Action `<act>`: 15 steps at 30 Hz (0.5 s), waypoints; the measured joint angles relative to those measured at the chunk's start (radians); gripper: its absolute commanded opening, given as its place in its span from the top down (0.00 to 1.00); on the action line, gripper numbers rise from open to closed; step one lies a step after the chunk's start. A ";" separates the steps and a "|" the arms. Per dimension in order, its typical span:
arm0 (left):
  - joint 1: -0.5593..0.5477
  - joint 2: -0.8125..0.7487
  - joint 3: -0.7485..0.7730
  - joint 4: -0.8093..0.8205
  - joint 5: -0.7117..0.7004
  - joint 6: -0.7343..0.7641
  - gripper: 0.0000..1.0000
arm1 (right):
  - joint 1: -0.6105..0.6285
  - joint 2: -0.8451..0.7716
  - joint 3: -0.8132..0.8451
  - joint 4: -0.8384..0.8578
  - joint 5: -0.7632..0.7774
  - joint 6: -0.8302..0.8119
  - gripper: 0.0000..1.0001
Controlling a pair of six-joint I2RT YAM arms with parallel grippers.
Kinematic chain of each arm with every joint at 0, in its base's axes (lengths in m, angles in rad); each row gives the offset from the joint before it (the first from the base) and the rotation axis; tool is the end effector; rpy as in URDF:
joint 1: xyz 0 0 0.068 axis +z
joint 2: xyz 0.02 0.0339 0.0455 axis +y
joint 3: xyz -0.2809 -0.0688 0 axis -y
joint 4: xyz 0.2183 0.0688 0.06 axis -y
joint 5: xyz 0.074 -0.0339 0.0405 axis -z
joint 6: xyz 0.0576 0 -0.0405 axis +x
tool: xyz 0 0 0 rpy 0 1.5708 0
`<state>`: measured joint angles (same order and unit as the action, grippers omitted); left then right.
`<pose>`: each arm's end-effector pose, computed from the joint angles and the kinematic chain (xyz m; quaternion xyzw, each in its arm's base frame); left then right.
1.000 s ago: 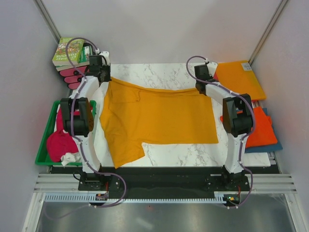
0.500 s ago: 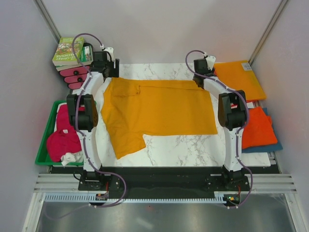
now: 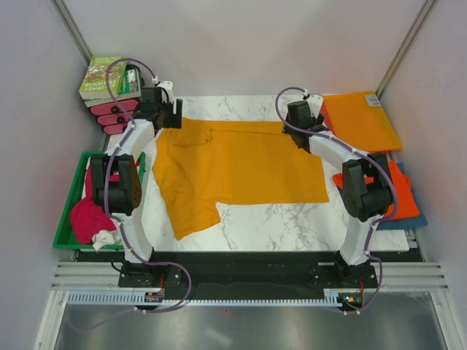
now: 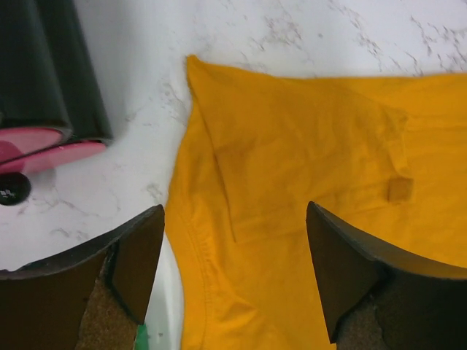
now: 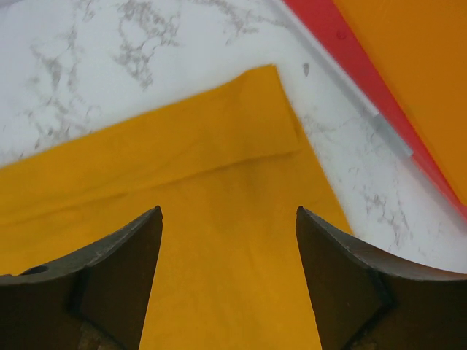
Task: Fold and stack the t-shirts
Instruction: Flatten out the tshirt, then grap the side of the flattened tshirt furthest away from the robot with both arms
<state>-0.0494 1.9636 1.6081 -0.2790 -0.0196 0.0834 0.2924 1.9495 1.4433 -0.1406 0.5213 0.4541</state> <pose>0.4585 -0.0215 0.2753 0.0548 0.8907 0.0164 0.4510 0.4323 0.1002 0.2464 0.1843 0.8528 -0.0578 0.4851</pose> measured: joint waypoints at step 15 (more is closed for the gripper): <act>-0.149 0.111 -0.037 -0.001 0.047 0.011 0.17 | 0.137 -0.118 -0.219 -0.010 0.011 0.052 0.23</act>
<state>-0.1982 2.0743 1.5707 -0.2802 0.0273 0.0940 0.4294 1.8313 1.2247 -0.1501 0.5327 0.5060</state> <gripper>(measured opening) 0.835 0.780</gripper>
